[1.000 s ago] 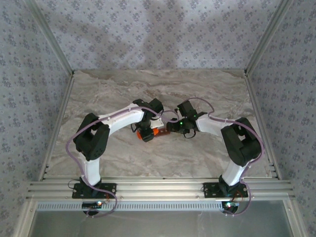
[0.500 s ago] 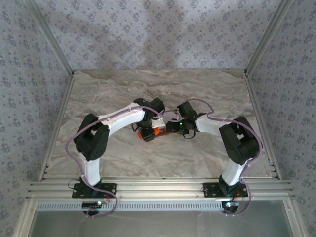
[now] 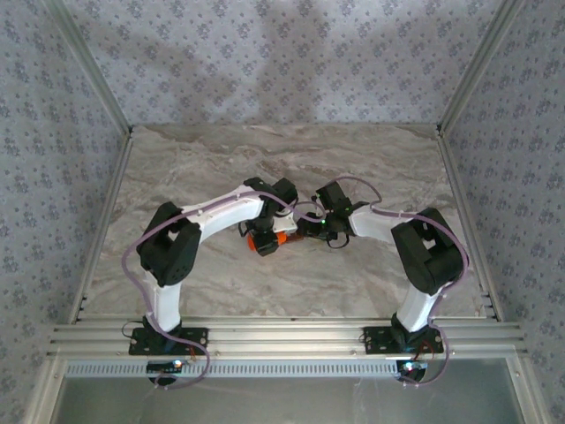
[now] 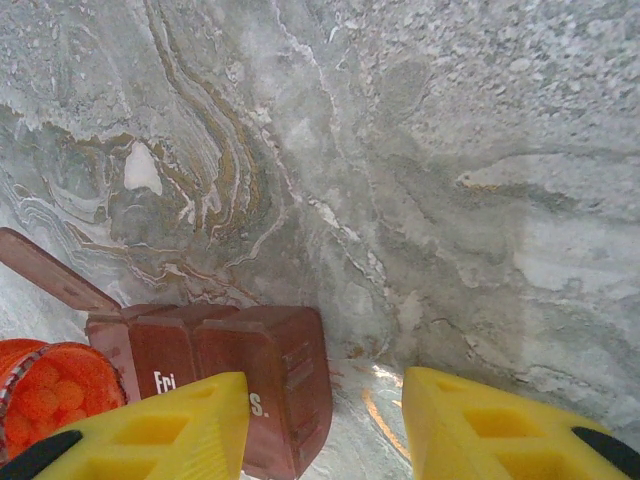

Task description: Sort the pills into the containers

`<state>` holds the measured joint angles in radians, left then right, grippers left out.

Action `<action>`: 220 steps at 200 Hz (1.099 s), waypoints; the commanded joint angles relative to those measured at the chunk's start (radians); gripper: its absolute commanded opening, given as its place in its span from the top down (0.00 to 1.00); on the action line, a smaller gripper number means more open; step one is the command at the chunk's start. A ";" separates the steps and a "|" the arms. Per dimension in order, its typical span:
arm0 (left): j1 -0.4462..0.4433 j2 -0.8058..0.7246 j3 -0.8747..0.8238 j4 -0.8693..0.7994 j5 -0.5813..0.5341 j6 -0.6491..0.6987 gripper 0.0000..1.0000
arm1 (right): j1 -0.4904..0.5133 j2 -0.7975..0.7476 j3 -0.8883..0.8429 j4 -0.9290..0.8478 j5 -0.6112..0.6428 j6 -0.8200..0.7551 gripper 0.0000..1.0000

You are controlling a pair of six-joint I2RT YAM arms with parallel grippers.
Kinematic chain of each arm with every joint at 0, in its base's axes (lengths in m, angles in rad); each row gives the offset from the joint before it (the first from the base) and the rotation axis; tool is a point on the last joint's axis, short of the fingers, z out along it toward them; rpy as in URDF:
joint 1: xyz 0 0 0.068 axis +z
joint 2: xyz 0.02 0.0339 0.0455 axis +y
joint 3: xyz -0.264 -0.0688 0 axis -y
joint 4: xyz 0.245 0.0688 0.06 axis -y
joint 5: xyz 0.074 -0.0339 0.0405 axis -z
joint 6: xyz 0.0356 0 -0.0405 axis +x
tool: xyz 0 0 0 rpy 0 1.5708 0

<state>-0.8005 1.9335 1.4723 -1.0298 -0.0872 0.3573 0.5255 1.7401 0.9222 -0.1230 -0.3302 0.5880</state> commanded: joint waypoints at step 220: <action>-0.026 0.019 0.042 -0.053 -0.102 0.039 1.00 | -0.007 0.032 -0.008 -0.012 -0.006 0.016 0.54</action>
<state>-0.8204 1.9415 1.4899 -1.0485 -0.1734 0.3779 0.5228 1.7443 0.9222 -0.1211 -0.3382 0.5880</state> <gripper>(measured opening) 0.535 0.466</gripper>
